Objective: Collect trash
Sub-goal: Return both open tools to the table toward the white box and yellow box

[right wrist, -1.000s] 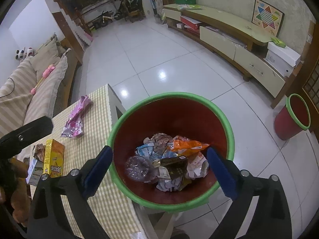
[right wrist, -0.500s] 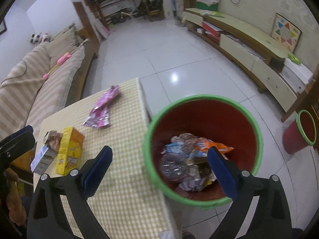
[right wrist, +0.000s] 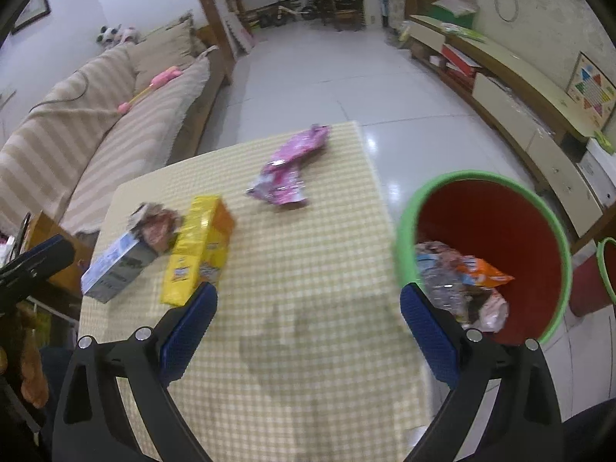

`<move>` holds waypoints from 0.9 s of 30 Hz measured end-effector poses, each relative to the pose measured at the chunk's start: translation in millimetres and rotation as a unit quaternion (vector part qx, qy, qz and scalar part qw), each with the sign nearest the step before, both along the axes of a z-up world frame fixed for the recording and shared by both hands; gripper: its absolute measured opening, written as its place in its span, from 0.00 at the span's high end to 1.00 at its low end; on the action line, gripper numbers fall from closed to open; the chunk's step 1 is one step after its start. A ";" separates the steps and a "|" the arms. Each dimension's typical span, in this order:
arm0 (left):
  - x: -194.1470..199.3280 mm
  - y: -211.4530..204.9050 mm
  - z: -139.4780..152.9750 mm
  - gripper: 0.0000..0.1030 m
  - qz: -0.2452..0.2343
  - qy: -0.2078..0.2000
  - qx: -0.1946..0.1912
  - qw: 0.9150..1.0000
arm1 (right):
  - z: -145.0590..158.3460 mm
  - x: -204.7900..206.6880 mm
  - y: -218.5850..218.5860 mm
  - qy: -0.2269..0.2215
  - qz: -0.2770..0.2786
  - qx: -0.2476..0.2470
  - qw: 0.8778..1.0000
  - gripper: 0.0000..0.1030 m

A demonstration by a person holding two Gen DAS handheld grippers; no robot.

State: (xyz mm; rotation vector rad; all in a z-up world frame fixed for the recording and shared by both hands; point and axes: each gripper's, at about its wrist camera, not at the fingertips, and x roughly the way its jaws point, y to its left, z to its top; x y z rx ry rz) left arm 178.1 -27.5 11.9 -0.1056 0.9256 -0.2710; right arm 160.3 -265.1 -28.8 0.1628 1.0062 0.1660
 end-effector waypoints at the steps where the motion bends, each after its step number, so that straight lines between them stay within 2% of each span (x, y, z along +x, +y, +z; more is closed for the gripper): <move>1: -1.2 4.2 -2.4 0.05 0.004 0.002 0.004 1.000 | -1.0 0.2 7.9 0.001 0.007 0.000 1.000 0.10; 11: 2.6 68.8 -39.3 0.05 0.029 0.050 0.044 0.997 | -12.1 14.1 70.9 0.023 0.049 0.007 0.999 0.10; 16: 13.1 77.0 -59.1 0.05 0.014 0.070 0.087 0.994 | -18.0 28.4 91.2 0.032 0.056 0.006 0.998 0.10; 27: 38.6 83.4 -101.5 0.06 -0.008 0.105 0.111 0.988 | -59.5 60.4 118.4 0.080 0.051 -0.008 0.995 0.11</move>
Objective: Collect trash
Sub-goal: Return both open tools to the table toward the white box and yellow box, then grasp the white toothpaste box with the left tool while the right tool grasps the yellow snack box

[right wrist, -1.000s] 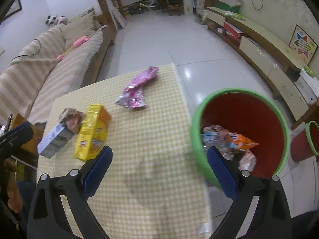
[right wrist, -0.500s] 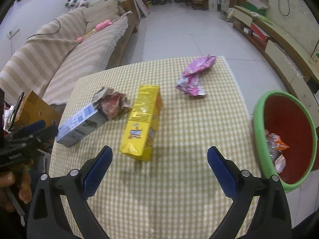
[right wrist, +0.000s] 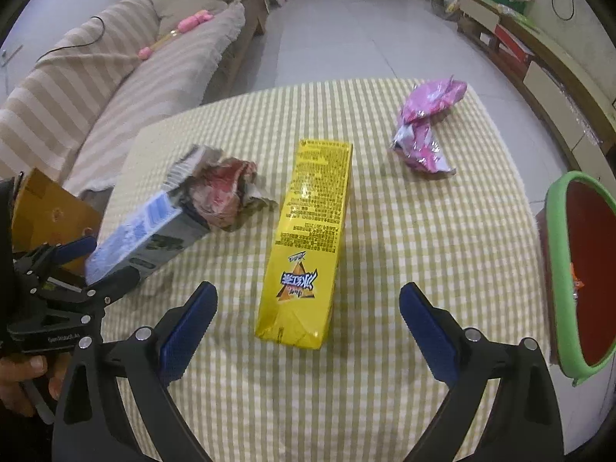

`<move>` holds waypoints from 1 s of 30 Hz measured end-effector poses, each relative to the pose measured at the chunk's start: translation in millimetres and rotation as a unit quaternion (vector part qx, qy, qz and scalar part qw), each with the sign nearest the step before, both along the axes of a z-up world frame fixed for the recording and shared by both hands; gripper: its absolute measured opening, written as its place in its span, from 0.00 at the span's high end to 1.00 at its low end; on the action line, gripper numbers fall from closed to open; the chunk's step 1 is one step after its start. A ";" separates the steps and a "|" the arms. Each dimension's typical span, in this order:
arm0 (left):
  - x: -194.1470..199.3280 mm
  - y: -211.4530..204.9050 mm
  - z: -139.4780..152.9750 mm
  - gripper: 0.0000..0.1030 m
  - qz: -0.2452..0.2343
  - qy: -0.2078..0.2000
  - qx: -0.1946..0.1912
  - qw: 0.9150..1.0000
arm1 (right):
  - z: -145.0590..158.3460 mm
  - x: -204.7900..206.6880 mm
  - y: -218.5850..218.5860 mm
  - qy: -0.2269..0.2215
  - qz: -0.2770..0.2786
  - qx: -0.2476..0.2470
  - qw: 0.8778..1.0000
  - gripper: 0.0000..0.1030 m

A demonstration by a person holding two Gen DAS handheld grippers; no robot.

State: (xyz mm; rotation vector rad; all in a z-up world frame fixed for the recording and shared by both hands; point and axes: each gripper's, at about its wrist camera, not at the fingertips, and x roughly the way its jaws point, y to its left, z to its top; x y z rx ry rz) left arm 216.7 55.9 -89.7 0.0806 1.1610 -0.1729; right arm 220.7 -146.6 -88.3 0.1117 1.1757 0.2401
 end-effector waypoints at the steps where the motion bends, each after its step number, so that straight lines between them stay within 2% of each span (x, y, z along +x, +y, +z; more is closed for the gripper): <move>1: 1.9 0.7 -3.1 0.06 0.001 0.002 0.000 1.000 | -3.3 2.5 1.8 0.003 -0.001 0.000 1.000 0.11; 4: 8.7 3.7 -12.4 0.07 0.007 0.006 -0.002 1.000 | -13.4 10.3 4.2 0.017 -0.002 -0.003 1.000 0.16; 6: 11.9 6.6 -18.9 0.13 0.015 0.011 -0.002 1.000 | -20.1 15.0 6.0 0.027 0.000 -0.007 1.000 0.19; 8: 12.9 8.9 -23.8 0.22 0.019 0.013 -0.004 1.000 | -25.9 19.7 8.4 0.037 0.000 -0.007 0.999 0.25; 11: 11.7 8.2 -27.1 0.29 0.013 0.018 -0.011 1.000 | -34.7 24.7 12.7 0.045 0.006 -0.012 0.999 0.34; 13: 9.9 6.4 -25.6 0.35 0.007 0.017 -0.013 1.000 | -40.3 27.9 12.7 0.053 0.009 -0.007 0.999 0.51; 16: 6.1 1.7 -22.4 0.50 0.005 0.016 -0.011 1.000 | -44.4 26.4 13.9 0.052 0.012 -0.006 0.999 0.63; 17: 4.3 1.1 -21.2 0.55 0.004 0.018 -0.015 1.000 | -43.8 25.8 13.8 0.052 0.012 -0.004 0.999 0.64; 20: -1.6 -2.2 -20.0 0.60 0.006 0.022 -0.022 0.999 | -40.5 22.1 6.2 0.050 0.016 0.000 0.999 0.64; 30: -33.3 -12.0 3.3 0.61 0.032 0.006 -0.038 0.999 | -19.2 0.7 -24.8 0.032 0.035 -0.004 0.999 0.65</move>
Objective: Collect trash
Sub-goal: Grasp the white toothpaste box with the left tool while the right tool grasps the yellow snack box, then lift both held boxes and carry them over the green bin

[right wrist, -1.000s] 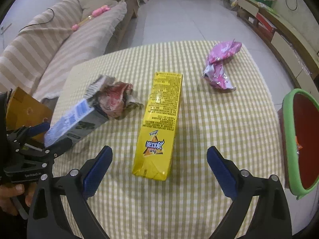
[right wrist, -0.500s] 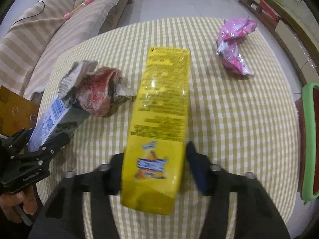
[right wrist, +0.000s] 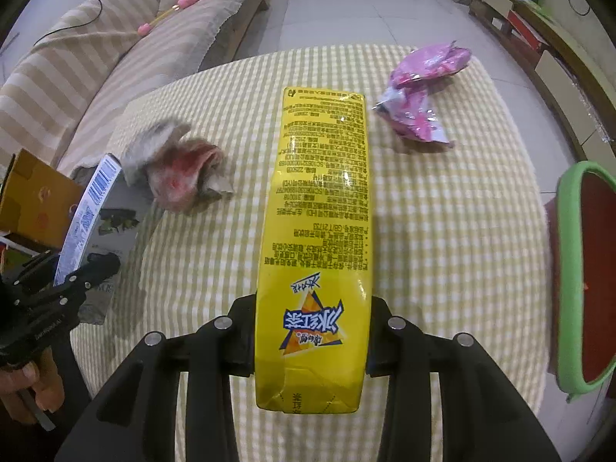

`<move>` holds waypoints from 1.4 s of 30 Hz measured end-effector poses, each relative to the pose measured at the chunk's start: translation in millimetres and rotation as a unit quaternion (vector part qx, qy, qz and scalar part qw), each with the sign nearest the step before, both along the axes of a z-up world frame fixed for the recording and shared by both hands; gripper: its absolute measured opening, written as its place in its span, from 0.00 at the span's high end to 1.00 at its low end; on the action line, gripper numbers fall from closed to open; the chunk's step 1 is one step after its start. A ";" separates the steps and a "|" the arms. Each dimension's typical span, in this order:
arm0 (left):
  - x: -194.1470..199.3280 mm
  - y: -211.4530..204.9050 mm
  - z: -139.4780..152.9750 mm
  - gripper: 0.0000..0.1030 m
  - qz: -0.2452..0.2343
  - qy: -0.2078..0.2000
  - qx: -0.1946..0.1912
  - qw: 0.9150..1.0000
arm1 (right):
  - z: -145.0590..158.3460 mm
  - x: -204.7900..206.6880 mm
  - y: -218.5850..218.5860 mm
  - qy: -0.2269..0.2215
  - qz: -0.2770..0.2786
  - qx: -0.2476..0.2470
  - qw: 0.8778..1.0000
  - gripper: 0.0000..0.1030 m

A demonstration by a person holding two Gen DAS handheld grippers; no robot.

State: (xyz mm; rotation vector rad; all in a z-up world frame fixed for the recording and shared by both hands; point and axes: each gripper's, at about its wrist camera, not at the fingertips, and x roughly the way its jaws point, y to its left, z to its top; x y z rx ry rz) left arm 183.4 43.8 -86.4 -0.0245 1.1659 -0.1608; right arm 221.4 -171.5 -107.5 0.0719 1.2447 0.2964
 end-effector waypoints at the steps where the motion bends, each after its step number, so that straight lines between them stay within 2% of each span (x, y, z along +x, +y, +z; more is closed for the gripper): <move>1: -4.2 0.0 4.2 0.61 0.007 -0.003 -0.002 1.000 | 3.0 -2.0 -2.8 -0.003 0.000 0.001 1.000 0.65; 4: -13.6 0.2 14.9 0.61 0.020 -0.009 -0.026 0.999 | 13.7 -11.5 -13.5 -0.014 0.002 0.006 1.000 0.65; 14: -26.4 -31.4 59.7 0.61 0.009 -0.049 -0.028 0.998 | 49.6 -36.5 -40.5 -0.055 0.005 0.023 0.998 0.65; 22: -26.9 -58.1 79.8 0.61 -0.007 -0.067 -0.040 0.997 | 71.6 -52.9 -61.7 -0.079 -0.002 0.021 0.997 0.65; 42: -29.1 -95.5 81.3 0.61 -0.025 -0.070 -0.037 0.997 | 84.0 -58.7 -85.7 -0.100 -0.026 0.031 0.994 0.65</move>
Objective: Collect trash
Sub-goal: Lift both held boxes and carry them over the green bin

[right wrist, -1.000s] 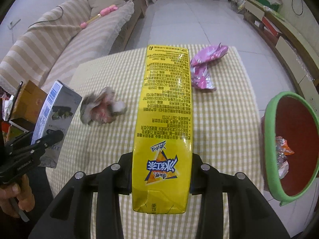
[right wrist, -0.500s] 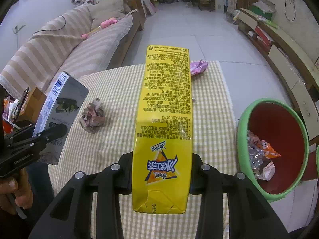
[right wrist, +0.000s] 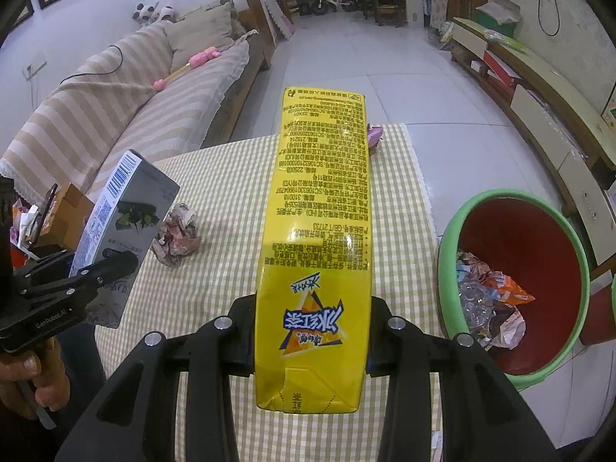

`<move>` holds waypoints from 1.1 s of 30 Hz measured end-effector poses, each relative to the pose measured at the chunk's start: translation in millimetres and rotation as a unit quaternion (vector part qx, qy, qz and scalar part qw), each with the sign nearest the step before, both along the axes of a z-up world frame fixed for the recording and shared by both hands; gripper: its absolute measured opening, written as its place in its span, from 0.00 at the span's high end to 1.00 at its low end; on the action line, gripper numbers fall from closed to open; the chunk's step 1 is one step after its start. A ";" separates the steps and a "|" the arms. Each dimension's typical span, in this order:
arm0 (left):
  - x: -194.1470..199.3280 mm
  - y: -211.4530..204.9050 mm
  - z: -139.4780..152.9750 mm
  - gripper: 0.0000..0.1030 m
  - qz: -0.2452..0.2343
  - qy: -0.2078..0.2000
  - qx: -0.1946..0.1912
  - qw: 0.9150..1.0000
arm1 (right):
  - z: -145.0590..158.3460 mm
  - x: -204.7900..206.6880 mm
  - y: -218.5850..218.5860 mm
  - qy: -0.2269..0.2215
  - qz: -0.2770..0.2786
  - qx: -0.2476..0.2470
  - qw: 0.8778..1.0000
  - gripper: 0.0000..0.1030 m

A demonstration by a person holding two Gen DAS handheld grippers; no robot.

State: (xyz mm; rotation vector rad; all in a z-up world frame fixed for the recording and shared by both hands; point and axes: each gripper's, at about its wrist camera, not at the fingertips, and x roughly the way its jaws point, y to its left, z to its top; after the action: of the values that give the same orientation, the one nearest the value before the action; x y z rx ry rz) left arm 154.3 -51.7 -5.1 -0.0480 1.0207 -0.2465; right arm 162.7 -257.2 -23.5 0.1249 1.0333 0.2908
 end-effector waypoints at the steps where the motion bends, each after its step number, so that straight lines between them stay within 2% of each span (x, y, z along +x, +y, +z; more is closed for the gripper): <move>1: -0.5 -0.8 -0.1 0.61 0.000 0.000 0.001 1.000 | -0.9 -0.2 -0.7 0.001 -0.001 0.002 1.000 0.65; 33: -16.7 3.6 0.2 0.61 0.049 -0.008 -0.039 0.998 | -9.9 1.0 -10.7 0.003 0.006 0.018 1.000 0.65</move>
State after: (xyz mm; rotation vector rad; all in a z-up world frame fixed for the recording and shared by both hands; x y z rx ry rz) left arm 137.5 -48.1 -4.9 -0.1660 0.9897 -0.1973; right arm 163.6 -268.0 -33.4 0.1518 1.0361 0.3202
